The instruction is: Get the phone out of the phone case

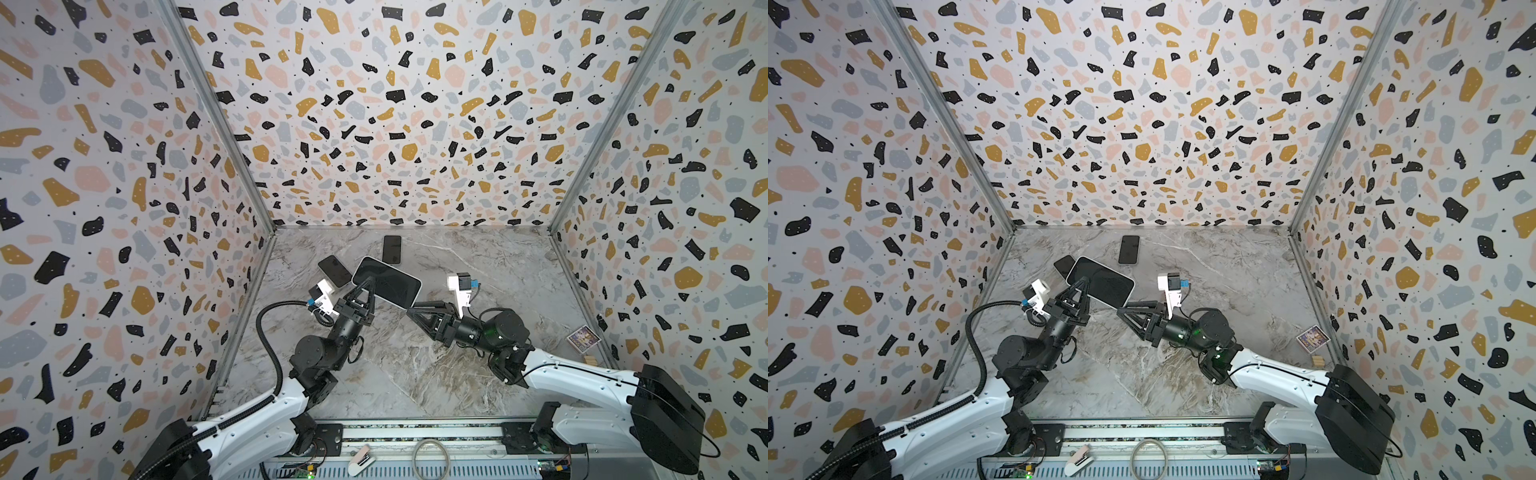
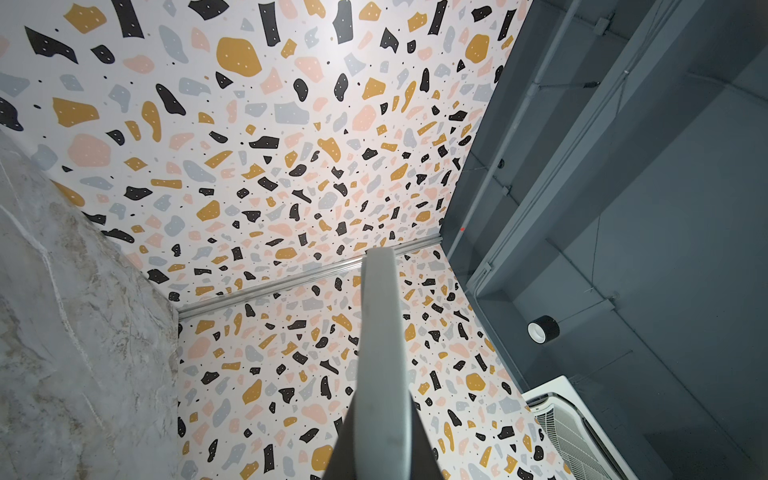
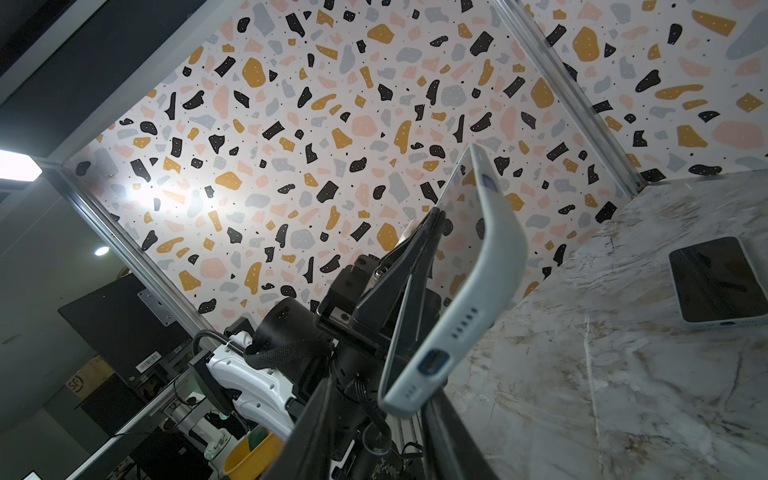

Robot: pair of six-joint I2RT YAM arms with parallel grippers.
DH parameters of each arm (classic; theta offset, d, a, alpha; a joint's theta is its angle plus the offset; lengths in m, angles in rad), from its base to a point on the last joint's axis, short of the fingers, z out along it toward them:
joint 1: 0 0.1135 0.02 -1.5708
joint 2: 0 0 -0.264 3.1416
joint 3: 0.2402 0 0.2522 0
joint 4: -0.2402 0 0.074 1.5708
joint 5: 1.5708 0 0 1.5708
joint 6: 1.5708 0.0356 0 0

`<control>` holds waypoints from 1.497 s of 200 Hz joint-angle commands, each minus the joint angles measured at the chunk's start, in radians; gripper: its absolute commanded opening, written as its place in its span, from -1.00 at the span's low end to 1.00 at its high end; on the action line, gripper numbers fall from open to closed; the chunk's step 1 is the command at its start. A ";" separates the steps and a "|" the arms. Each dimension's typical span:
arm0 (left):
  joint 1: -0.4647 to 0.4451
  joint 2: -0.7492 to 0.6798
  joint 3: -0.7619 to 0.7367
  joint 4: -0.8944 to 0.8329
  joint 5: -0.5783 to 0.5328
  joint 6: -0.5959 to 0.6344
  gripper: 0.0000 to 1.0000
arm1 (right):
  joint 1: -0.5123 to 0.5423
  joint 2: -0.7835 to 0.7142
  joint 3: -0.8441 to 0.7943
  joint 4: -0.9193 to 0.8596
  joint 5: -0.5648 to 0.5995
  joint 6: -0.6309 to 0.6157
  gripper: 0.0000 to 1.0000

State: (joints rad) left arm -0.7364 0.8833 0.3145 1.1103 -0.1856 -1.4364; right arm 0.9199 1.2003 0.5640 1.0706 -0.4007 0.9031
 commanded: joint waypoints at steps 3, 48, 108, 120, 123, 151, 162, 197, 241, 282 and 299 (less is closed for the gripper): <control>-0.008 0.003 0.011 0.115 0.000 0.004 -1.00 | -0.005 -0.001 0.044 0.045 -0.017 0.002 -0.38; -0.008 0.000 0.014 0.105 -0.002 -0.001 -1.00 | -0.011 0.010 0.041 0.048 -0.031 0.009 -0.81; -0.009 -0.009 0.035 0.056 0.010 -0.033 -1.00 | -0.014 0.004 0.024 0.025 -0.063 -0.047 -0.97; -0.009 -0.013 0.045 0.034 0.014 -0.044 -1.00 | -0.014 0.003 0.024 0.009 -0.074 -0.071 -0.96; -0.009 -0.013 0.047 0.028 0.015 -0.046 -1.00 | -0.014 0.004 0.024 0.005 -0.077 -0.078 -0.96; -0.009 -0.027 0.063 -0.014 0.023 -0.065 -1.00 | -0.015 -0.018 0.014 -0.071 -0.068 -0.172 -0.96; -0.009 -0.029 0.070 -0.025 0.029 -0.074 -1.00 | -0.015 -0.023 0.019 -0.111 -0.069 -0.209 -0.96; -0.009 -0.027 0.101 -0.071 0.057 -0.079 -1.00 | -0.015 -0.035 0.047 -0.239 -0.044 -0.322 -0.97; -0.009 -0.025 0.124 -0.092 0.081 -0.084 -1.00 | -0.018 -0.042 0.070 -0.334 -0.029 -0.428 -0.98; -0.009 -0.035 0.142 -0.132 0.087 -0.082 -1.00 | -0.020 -0.042 0.064 -0.367 -0.041 -0.507 -0.98; -0.009 -0.035 0.148 -0.148 0.089 -0.081 -1.00 | -0.020 -0.043 0.065 -0.389 -0.042 -0.544 -0.98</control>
State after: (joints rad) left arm -0.7307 0.8677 0.3939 0.9348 -0.1631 -1.5112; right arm 0.9005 1.1423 0.6186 0.8242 -0.4492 0.5121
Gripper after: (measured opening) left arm 0.124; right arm 0.127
